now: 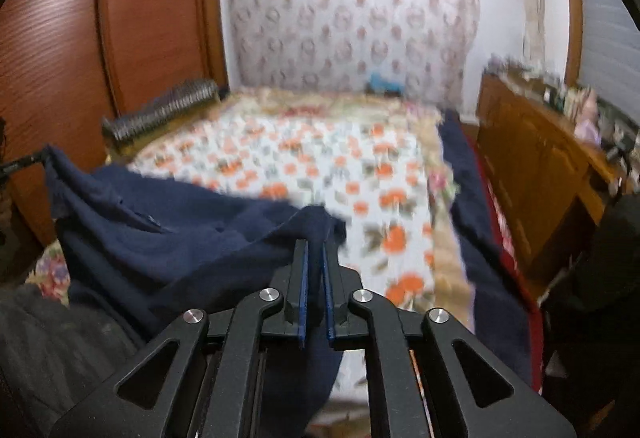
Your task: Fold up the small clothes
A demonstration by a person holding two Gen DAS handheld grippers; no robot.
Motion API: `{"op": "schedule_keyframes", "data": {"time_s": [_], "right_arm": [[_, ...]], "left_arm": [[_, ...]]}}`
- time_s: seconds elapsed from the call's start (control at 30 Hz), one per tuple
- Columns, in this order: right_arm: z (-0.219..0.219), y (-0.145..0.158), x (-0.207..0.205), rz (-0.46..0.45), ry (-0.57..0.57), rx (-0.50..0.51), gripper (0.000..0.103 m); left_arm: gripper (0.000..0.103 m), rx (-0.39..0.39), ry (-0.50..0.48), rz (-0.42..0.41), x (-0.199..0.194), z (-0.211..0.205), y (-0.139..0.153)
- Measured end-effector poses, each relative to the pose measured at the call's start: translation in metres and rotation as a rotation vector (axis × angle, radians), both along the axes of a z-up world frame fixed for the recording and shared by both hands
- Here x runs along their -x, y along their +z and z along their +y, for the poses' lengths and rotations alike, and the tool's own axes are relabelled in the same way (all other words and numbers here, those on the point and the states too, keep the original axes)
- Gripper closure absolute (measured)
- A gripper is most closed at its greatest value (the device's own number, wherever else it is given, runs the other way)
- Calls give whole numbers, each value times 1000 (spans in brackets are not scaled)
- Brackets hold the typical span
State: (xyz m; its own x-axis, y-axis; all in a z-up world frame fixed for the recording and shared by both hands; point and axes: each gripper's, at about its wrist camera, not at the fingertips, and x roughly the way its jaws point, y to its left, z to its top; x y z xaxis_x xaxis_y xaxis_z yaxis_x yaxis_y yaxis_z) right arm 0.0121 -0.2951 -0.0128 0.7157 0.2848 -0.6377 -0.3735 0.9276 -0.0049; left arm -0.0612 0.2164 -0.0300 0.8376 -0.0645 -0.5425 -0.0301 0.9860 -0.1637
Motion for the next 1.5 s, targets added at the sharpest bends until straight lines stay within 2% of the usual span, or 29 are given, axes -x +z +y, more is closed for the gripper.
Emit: {"op": "schedule_keyframes", "data": {"time_s": [0.03, 0.1, 0.2, 0.23, 0.27, 0.43, 0.77, 1.03, 1.27, 1.3, 1.37, 1.4, 1.43, 1.47, 1.5], "right_arm": [[0, -3, -2, 5, -13, 14, 90], [-3, 0, -4, -1, -19, 13, 85], [-5, 10, -5, -38, -24, 14, 68], [-4, 13, -8, -49, -24, 20, 59], [-2, 15, -12, -56, -20, 22, 56], [15, 7, -47, -31, 6, 36, 54], [36, -46, -107, 121, 37, 66, 49], [34, -69, -126, 231, 12, 45, 49], [37, -71, -125, 230, 30, 53, 48], [40, -70, -125, 232, 35, 61, 49], [44, -70, -123, 238, 59, 67, 59], [47, -69, -121, 238, 75, 72, 62], [50, -69, -120, 237, 90, 75, 70], [52, -68, -119, 239, 103, 72, 79], [54, -68, -118, 242, 111, 71, 82]], "left_arm": [[89, 3, 4, -5, 0, 2, 1], [59, 19, -2, -15, 1, 6, 3], [43, 11, -17, -4, -7, 9, 2], [43, 7, -21, -1, -11, 10, 1], [43, 6, -26, 6, -17, 10, 1], [43, -25, -51, 58, -56, 5, -9], [43, -48, -90, 204, -117, -3, -41], [43, -48, -93, 307, -134, -2, -65], [43, -35, -129, 371, -140, -6, -80], [43, -27, -145, 379, -140, -8, -81], [44, -35, -170, 377, -138, -14, -82], [50, -41, -178, 375, -138, -16, -81], [54, -42, -192, 374, -138, -19, -80], [61, -42, -201, 376, -137, -21, -79], [72, -60, -203, 380, -137, -24, -78]]}}
